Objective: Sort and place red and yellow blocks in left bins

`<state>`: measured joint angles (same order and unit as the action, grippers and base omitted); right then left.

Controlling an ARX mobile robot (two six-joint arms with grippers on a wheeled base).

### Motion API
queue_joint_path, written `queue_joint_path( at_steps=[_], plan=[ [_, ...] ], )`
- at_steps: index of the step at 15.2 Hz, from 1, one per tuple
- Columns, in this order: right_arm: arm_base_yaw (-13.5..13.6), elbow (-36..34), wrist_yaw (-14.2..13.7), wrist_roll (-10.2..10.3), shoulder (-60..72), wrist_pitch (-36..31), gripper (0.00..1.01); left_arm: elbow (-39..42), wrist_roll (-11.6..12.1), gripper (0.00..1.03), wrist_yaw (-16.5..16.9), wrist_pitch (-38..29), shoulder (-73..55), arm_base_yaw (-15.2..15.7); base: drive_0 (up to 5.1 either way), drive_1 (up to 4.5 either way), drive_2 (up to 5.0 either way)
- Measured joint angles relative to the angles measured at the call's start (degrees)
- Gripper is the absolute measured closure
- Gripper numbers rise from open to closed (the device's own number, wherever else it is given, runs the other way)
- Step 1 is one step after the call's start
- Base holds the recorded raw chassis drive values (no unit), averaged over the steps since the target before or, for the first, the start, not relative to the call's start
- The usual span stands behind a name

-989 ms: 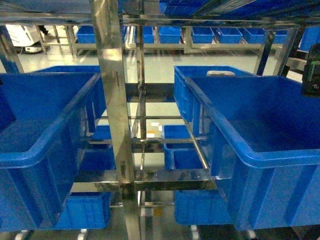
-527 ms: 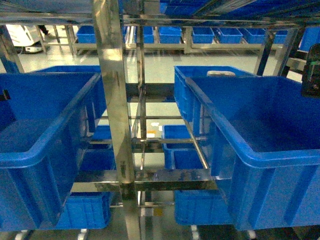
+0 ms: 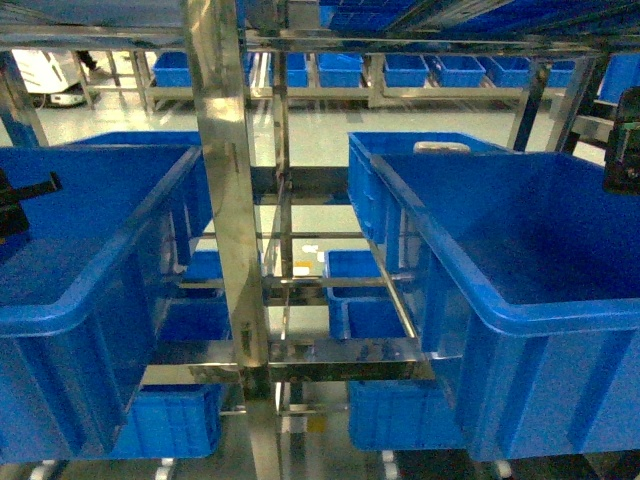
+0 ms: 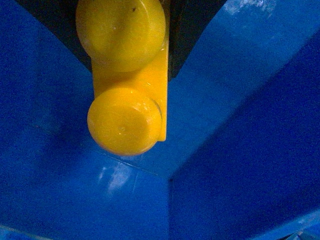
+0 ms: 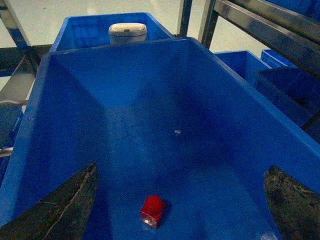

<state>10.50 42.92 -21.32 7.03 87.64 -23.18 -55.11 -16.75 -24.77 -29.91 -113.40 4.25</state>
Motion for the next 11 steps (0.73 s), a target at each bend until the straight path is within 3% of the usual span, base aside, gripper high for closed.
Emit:
queue_joint_path(
  at_steps=[5, 6, 11],
  plan=[
    [0.0, 0.0, 0.0, 0.0, 0.02, 0.0, 0.03, -1.16, -2.82, 0.77, -2.49, 1.03, -1.86, -1.49, 0.0, 0.0, 0.0],
    [0.0, 0.0, 0.0, 0.0, 0.02, 0.04, 0.03, -1.27, -3.37, 0.69, -2.99, 1.07, -1.88, -1.64, 0.0, 0.0, 0.0],
    [0.0, 0.0, 0.0, 0.0, 0.02, 0.02, 0.03, -1.44, -4.39, 0.05, -2.36, -2.43, -2.21, -1.25, 0.0, 0.0, 0.0]
  ],
)
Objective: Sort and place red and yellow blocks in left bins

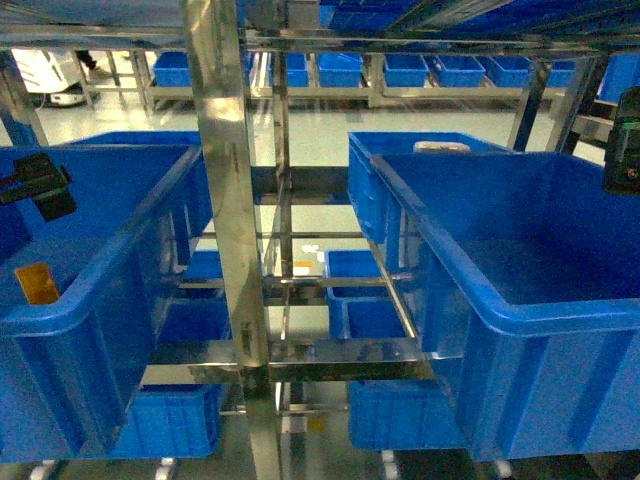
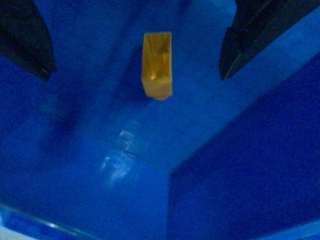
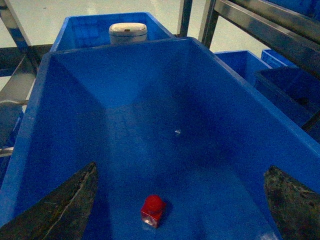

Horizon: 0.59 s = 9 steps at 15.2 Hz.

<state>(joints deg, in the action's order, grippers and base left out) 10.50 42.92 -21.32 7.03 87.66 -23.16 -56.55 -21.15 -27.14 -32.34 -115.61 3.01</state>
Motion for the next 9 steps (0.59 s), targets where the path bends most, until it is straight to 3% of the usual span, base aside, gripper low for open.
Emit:
queue_joint_path(
  at_steps=[9],
  plan=[
    [0.0, 0.0, 0.0, 0.0, 0.0, -0.02, 0.03, 4.85, 0.22, 0.05, 4.55, -3.43, 7.56, 1.4, 0.0, 0.0, 0.0]
  ],
)
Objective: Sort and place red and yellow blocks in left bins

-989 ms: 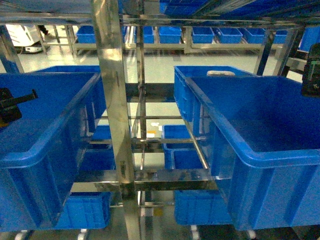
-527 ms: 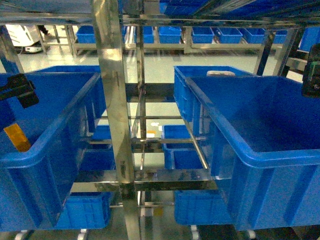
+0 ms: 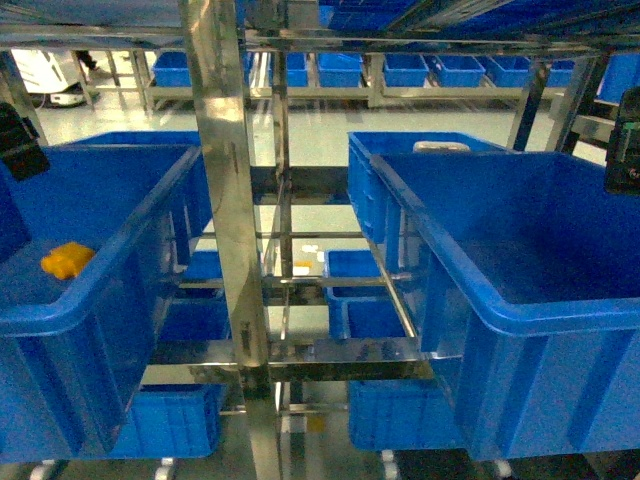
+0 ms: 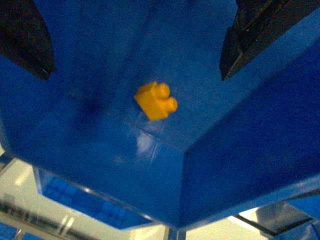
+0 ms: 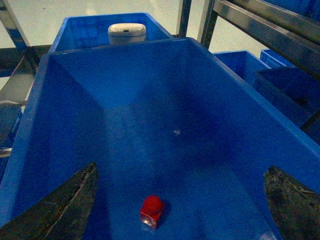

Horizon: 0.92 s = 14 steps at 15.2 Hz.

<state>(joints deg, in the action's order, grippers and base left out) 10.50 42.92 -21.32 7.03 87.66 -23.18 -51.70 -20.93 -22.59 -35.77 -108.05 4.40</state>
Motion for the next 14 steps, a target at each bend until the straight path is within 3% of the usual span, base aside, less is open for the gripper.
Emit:
queue_joint_path(
  at_steps=[10, 14],
  plan=[
    [0.0, 0.0, 0.0, 0.0, 0.0, 0.02, 0.03, 14.82, 1.62, 0.05, 2.01, -6.34, 12.17, -0.63, 0.0, 0.0, 0.0],
    [0.0, 0.0, 0.0, 0.0, 0.0, 0.02, 0.03, 21.05, 2.03, 0.05, 0.11, -4.13, 26.43, -4.55, 0.0, 0.0, 0.0]
  ],
)
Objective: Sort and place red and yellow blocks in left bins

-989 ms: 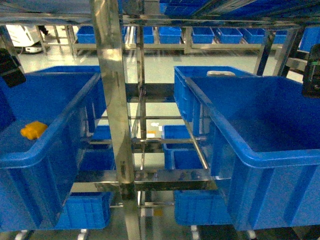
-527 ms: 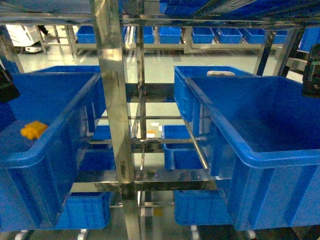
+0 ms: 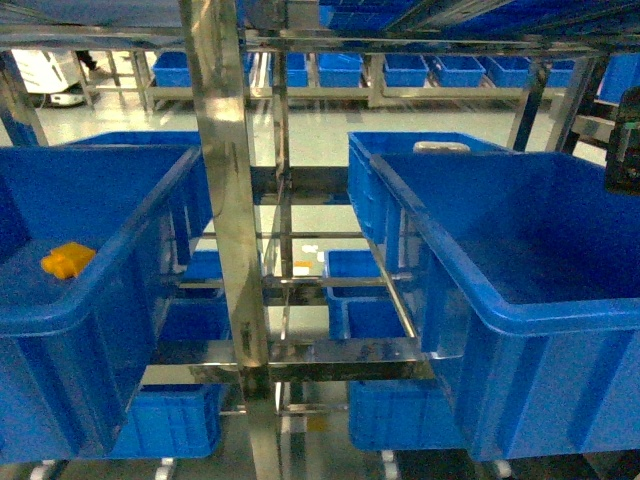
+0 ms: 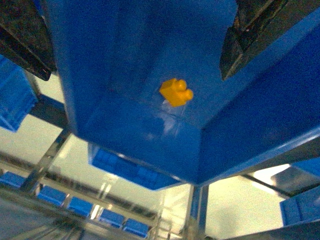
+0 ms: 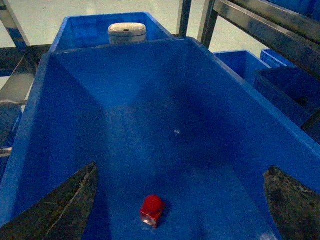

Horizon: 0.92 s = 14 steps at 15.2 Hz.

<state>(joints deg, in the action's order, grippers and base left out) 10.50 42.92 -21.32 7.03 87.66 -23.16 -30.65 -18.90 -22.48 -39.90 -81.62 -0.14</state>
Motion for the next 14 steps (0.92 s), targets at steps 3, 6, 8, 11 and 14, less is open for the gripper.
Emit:
queue_joint_path(
  at_steps=[3, 6, 8, 11, 14],
  plan=[
    [0.0, 0.0, 0.0, 0.0, -0.02, -0.02, 0.03, 0.52, 2.58, 0.05, -1.53, 2.36, 9.44, -5.77, 0.0, 0.0, 0.0],
    [0.0, 0.0, 0.0, 0.0, 0.0, 0.0, 0.03, 0.68, 4.52, 0.05, -2.29, 2.38, 11.54, -7.76, 0.0, 0.0, 0.0],
    [0.0, 0.0, 0.0, 0.0, 0.0, 0.0, 0.03, 0.72, 4.7, 0.05, -2.51, 2.36, 11.5, -7.56, 0.0, 0.0, 0.0],
    [0.02, 0.0, 0.0, 0.0, 0.0, -0.02, 0.03, 0.74, 4.87, 0.05, -2.56, 2.36, 11.5, -7.52, 0.0, 0.0, 0.0],
    [-3.96, -19.8, 14.73, -5.92, -7.08, -34.45, 0.54, 13.57, 17.09, 0.57, 18.69, -3.96, 19.96, -3.54, 0.0, 0.0, 0.0]
  ],
)
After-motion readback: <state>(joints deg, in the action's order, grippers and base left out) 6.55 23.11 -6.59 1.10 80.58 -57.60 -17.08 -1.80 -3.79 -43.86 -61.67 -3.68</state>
